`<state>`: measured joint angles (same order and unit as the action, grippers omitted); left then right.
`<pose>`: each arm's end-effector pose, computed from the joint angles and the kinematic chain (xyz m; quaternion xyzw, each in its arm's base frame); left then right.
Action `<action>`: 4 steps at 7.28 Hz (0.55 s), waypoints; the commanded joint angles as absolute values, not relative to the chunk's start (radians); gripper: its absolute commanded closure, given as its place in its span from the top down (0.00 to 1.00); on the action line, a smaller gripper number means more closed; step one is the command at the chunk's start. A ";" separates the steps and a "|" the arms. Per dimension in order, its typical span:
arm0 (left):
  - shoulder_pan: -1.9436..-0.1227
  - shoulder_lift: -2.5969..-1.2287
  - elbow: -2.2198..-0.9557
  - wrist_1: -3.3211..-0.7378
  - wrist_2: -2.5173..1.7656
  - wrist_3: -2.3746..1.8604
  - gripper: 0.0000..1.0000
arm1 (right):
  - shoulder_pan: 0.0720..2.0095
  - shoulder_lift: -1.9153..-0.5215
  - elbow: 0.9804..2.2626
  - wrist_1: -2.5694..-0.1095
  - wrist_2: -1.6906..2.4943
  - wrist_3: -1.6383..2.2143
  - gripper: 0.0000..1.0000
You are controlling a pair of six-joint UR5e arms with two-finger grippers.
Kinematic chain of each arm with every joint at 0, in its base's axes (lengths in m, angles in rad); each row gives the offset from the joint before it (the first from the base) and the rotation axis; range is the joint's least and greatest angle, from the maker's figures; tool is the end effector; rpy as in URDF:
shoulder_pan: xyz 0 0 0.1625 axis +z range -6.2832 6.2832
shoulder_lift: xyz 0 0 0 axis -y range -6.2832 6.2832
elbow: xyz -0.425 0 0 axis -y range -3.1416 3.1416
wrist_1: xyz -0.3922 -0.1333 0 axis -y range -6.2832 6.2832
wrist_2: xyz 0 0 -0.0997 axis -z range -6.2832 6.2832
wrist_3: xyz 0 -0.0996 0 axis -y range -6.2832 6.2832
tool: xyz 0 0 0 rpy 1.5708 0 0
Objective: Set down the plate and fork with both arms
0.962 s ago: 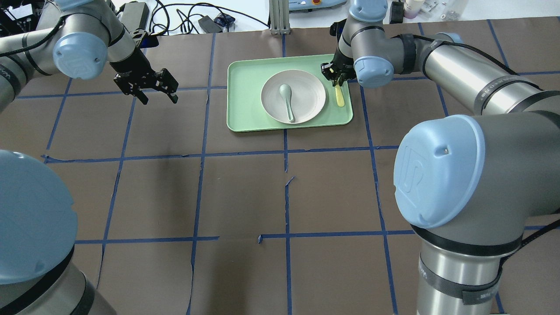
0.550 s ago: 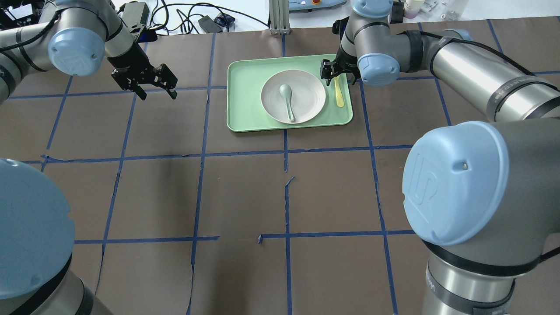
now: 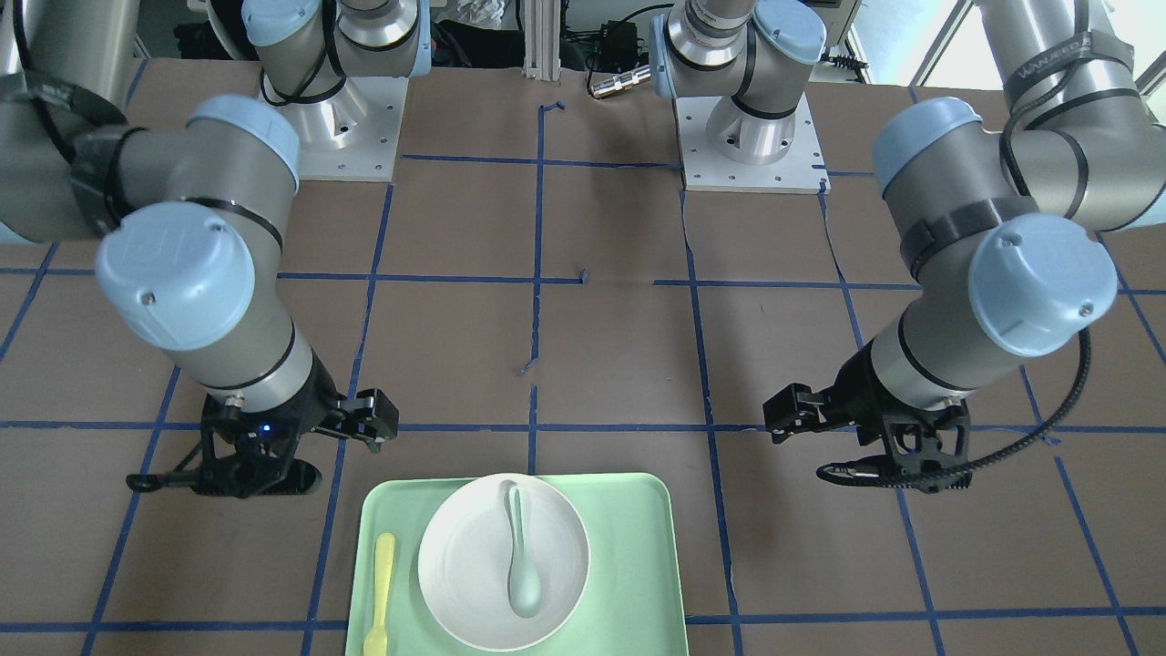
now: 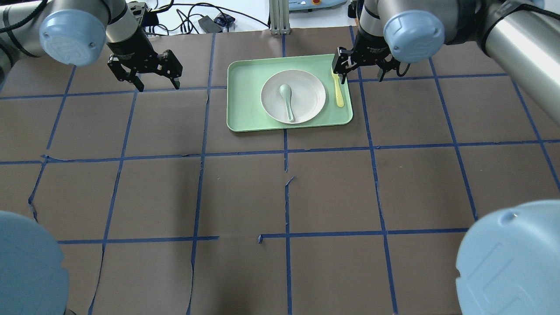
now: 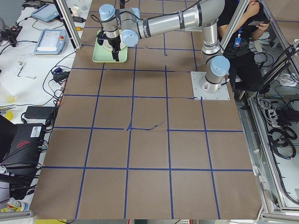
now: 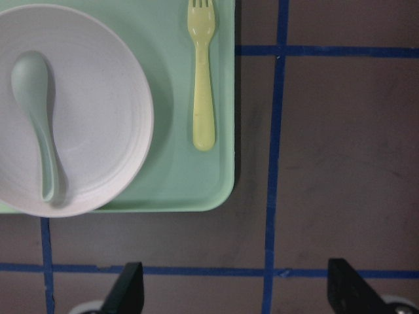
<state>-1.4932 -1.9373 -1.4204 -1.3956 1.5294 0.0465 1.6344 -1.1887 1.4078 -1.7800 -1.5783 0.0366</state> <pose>-0.0881 -0.6397 0.3717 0.0160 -0.9994 -0.0191 0.0219 0.1730 -0.6303 0.3710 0.0135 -0.9999 -0.0048 0.0040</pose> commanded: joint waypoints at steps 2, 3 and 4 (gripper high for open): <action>-1.583 -1.826 -1.456 -1.485 1.529 -0.103 1.00 | 1.644 -1.389 1.411 -1.434 -1.612 0.083 1.00; -1.580 -1.789 -1.471 -1.505 1.538 -0.101 1.00 | 1.651 -1.423 1.411 -1.419 -1.599 0.087 1.00; -1.572 -1.761 -1.500 -1.490 1.536 -0.089 1.00 | 1.670 -1.430 1.410 -1.417 -1.601 0.113 1.00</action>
